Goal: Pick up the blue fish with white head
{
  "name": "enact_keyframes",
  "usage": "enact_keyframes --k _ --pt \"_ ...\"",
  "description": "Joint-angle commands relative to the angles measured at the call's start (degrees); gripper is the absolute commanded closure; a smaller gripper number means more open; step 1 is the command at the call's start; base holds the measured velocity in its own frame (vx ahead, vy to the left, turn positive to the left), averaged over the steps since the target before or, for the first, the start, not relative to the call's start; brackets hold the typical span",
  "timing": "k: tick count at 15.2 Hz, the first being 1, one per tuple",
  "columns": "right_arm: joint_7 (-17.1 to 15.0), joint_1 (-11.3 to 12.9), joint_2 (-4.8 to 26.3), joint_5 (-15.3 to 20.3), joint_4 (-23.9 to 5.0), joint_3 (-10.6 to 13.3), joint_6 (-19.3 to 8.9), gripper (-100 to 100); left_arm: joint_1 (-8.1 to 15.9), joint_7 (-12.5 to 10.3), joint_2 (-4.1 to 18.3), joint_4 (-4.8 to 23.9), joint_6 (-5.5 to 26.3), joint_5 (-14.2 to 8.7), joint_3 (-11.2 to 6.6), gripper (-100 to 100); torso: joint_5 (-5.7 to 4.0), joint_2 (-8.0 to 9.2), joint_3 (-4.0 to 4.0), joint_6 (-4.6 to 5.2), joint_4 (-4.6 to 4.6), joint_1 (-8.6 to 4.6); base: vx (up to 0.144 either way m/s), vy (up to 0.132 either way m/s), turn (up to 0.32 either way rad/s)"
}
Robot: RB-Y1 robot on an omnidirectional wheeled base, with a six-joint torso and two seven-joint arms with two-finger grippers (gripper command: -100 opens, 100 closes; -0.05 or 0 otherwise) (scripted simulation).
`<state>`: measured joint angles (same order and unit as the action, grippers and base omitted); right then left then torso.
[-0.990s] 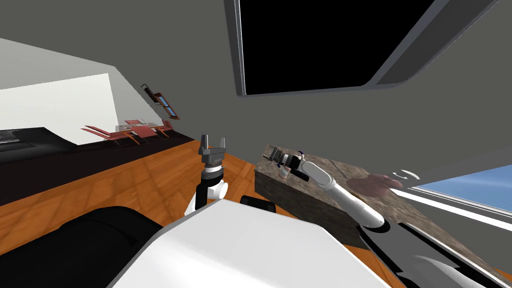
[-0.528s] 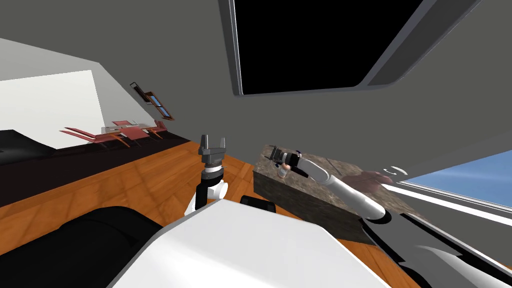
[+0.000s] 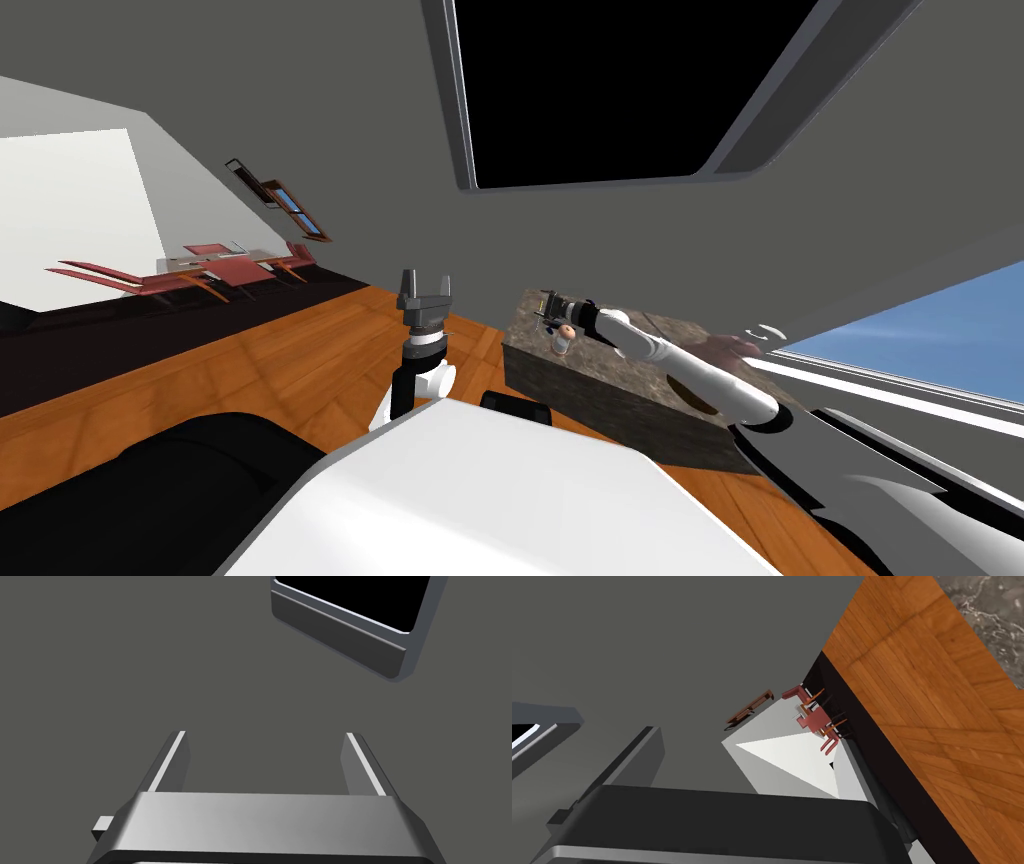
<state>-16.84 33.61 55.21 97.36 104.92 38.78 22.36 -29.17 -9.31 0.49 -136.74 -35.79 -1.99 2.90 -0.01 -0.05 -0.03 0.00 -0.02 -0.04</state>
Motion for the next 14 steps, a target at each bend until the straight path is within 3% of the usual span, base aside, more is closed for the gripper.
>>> enact_keyframes --k 1,2,5,6,8,9,11,12,14 --pt "-0.6 0.4 0.2 2.6 0.0 0.4 -0.1 -100 0.0 0.0 0.0 0.0 0.0 0.0 0.00 0 0.00 0.00 0.00 0.00 0.00 0.00 0.006 0.001 0.006" --pt "-1.3 2.5 1.6 4.0 -1.0 2.6 -0.1 -100 0.0 0.0 0.0 0.0 0.0 0.0 0.00 0 0.00 0.02 0.01 -0.01 0.00 0.01 0.011 -0.003 -0.085" --pt "-1.3 2.5 1.6 6.5 -1.0 2.6 -0.1 -100 0.0 0.0 0.0 0.0 0.0 0.0 0.00 0 0.00 0.02 0.01 0.00 0.01 0.00 0.011 -0.002 -0.062" --pt "-2.1 4.4 2.8 8.5 -2.0 4.8 -0.1 -100 0.0 0.0 0.0 0.0 0.0 0.0 0.00 0 0.00 0.03 0.02 0.00 0.01 0.01 0.012 -0.005 -0.109" --pt "-2.1 4.4 2.8 10.2 -2.0 4.8 -0.1 -100 0.0 0.0 0.0 0.0 0.0 0.0 0.00 0 0.00 0.02 0.01 0.02 0.01 -0.02 0.014 -0.002 -0.083" --pt "-2.9 6.1 4.0 12.0 -2.9 7.1 -0.1 -100 0.0 0.0 0.0 0.0 0.0 0.0 0.00 0 0.00 0.02 0.02 0.00 0.01 -0.01 0.014 -0.002 -0.125" --pt "-2.9 6.1 4.0 13.6 -2.9 7.1 -0.1 -100 0.0 0.0 0.0 0.0 0.0 0.0 0.00 0 0.00 0.02 0.01 0.02 0.01 -0.01 0.013 -0.001 -0.081" --pt "-3.9 7.6 5.0 15.7 -3.8 9.3 0.0 -100 0.0 0.0 0.0 0.0 0.0 0.0 0.00 0 0.00 0.03 0.02 0.00 0.01 -0.01 0.008 -0.007 -0.104" --pt "-3.9 7.6 5.0 16.8 -3.8 9.3 0.0 -100 0.0 0.0 0.0 0.0 0.0 0.0 0.00 0 -0.01 0.04 0.02 0.02 0.01 -0.03 0.006 -0.005 -0.089"
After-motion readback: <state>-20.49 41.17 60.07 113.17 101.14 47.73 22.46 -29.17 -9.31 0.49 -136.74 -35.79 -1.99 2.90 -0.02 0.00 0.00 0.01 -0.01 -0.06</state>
